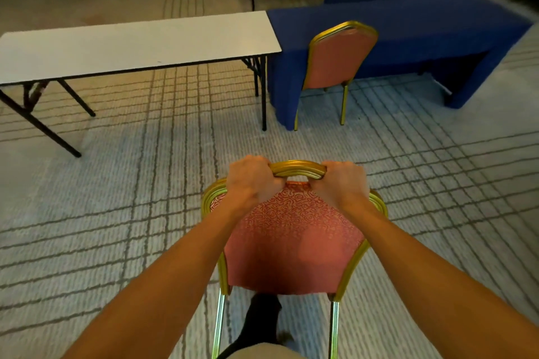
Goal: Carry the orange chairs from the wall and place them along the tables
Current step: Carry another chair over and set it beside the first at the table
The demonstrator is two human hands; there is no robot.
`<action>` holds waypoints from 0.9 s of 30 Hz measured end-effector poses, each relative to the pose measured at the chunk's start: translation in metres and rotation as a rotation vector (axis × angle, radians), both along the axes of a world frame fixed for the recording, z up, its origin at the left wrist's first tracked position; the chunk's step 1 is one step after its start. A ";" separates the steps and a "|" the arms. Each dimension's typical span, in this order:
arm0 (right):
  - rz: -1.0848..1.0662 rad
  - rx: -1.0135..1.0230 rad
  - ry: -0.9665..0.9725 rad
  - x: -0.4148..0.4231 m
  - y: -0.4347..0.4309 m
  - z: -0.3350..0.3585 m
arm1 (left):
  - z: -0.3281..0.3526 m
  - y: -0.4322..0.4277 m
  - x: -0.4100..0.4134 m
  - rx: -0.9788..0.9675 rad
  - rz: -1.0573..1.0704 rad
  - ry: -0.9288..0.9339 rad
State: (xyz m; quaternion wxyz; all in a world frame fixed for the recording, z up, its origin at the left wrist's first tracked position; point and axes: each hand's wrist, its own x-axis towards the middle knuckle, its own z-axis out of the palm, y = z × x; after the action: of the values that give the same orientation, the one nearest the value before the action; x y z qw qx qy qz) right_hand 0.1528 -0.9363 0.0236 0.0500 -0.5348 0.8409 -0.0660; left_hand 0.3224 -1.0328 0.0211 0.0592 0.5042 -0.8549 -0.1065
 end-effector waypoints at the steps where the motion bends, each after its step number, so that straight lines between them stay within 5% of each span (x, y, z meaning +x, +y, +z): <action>1: -0.015 0.000 0.008 -0.011 -0.007 0.000 | 0.000 -0.010 -0.013 -0.012 -0.028 -0.004; 27: -0.393 -0.002 0.072 -0.316 -0.104 0.011 | 0.002 -0.182 -0.373 -0.071 -0.557 0.079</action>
State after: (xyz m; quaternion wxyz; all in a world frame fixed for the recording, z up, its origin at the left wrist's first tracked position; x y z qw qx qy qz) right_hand -0.1633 -1.0406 0.0343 0.0052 -0.3622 0.9304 -0.0562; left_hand -0.0510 -1.2145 0.0228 0.0785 0.2430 -0.9608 -0.1081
